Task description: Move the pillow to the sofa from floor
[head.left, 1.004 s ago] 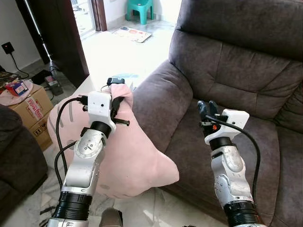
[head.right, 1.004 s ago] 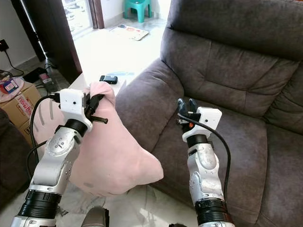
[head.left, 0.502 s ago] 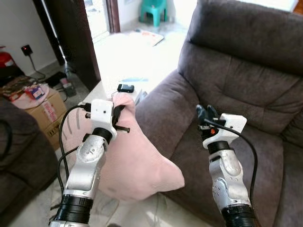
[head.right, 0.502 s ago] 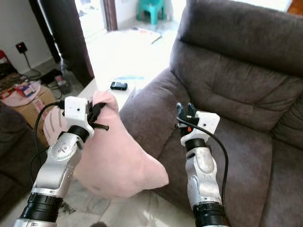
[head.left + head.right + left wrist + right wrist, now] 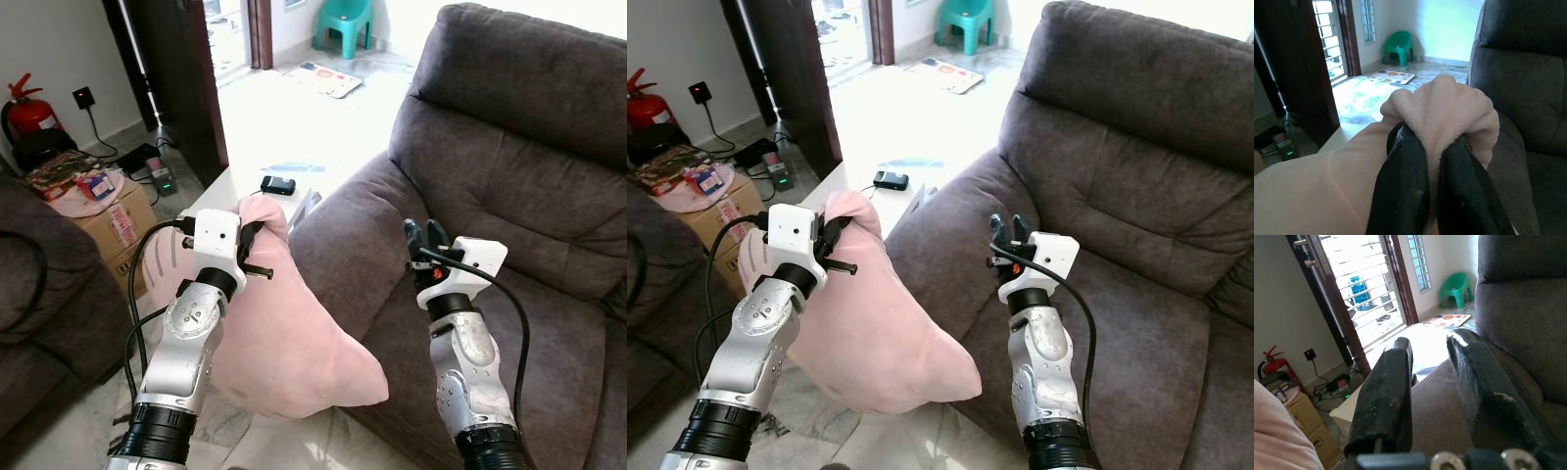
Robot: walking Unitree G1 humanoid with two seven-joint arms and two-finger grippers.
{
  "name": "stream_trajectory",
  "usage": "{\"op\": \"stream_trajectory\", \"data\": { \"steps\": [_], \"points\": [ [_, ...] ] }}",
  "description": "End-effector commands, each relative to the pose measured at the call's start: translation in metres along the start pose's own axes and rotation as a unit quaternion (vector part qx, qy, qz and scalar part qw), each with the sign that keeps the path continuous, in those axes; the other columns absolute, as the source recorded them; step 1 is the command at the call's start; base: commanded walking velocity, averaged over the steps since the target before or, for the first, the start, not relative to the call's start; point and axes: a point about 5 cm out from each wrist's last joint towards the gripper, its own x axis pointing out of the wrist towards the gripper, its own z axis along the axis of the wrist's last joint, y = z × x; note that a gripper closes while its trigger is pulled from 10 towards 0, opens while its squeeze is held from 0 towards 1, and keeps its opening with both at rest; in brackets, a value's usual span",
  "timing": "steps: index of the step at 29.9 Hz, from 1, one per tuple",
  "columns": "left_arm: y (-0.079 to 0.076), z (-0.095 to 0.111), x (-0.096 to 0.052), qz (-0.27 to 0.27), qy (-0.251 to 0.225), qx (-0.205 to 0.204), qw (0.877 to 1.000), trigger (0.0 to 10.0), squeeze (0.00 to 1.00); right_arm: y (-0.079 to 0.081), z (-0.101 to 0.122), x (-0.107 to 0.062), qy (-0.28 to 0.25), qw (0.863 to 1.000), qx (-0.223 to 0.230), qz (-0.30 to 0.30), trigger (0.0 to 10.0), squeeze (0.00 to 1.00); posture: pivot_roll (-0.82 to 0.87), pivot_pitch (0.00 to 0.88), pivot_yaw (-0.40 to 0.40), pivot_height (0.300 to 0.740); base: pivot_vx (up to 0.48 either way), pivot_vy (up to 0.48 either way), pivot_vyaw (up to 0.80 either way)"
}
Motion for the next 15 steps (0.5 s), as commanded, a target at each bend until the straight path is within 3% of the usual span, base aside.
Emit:
{"op": "stream_trajectory", "data": {
  "steps": [1, 15],
  "points": [
    [-0.0069, 0.0224, 0.0092, -0.015, -0.061, 0.01, 0.998, 10.0, 0.0, -0.0053, -0.0051, -0.0035, 0.012, 1.0, 0.003, -0.015, 10.0, 0.0, 0.06, 0.0, -0.016, 0.74, 0.0, 0.0, -0.69],
    [-0.0106, 0.0233, 0.0155, -0.019, -0.068, 0.007, 0.998, 10.0, 0.0, -0.0054, -0.0044, -0.0004, 0.012, 1.0, 0.005, -0.011, 10.0, 0.0, 0.07, 0.0, -0.033, 0.74, 0.0, 0.0, -0.67]
  ]
}}
